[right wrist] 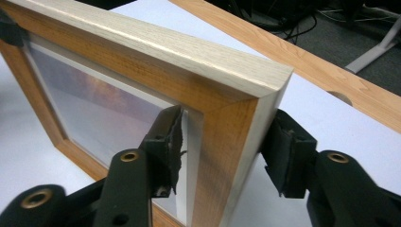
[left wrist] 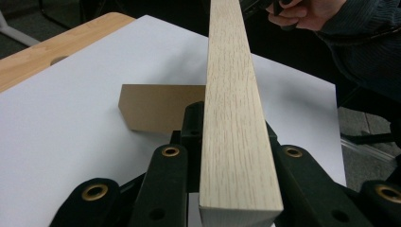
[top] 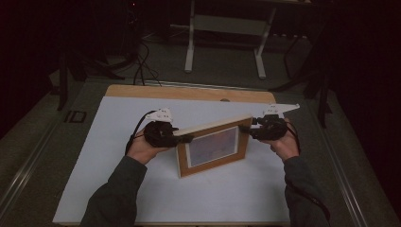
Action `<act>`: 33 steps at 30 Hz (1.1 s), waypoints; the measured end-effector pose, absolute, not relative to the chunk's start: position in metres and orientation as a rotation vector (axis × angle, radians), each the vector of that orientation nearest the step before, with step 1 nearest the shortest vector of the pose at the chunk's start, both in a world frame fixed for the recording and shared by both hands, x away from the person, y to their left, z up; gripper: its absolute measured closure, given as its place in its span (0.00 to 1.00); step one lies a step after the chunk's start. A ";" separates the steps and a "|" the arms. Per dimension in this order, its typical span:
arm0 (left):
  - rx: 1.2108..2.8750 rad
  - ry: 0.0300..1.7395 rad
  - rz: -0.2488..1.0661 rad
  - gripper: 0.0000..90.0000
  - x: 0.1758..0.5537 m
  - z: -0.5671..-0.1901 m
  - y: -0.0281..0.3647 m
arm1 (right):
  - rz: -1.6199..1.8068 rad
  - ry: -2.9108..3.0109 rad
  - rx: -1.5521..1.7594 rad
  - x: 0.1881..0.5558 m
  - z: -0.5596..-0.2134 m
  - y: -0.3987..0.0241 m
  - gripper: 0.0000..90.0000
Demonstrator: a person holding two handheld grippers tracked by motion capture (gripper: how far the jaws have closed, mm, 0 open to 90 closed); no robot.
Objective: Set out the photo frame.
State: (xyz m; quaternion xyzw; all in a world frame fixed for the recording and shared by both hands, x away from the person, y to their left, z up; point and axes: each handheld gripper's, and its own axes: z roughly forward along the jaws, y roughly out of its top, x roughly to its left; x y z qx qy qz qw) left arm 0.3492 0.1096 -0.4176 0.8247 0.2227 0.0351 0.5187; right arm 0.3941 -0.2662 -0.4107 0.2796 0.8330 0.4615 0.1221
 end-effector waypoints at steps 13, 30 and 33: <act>1.879 0.680 0.128 0.78 0.337 -0.427 0.134 | 1.362 2.428 0.831 0.394 -0.414 -0.270 0.67; 1.778 0.681 0.054 0.77 0.364 -0.435 0.156 | 1.404 2.375 0.951 0.400 -0.415 -0.253 0.69; 1.748 0.696 -0.025 0.75 0.371 -0.438 0.157 | 1.390 2.389 0.977 0.394 -0.414 -0.255 0.70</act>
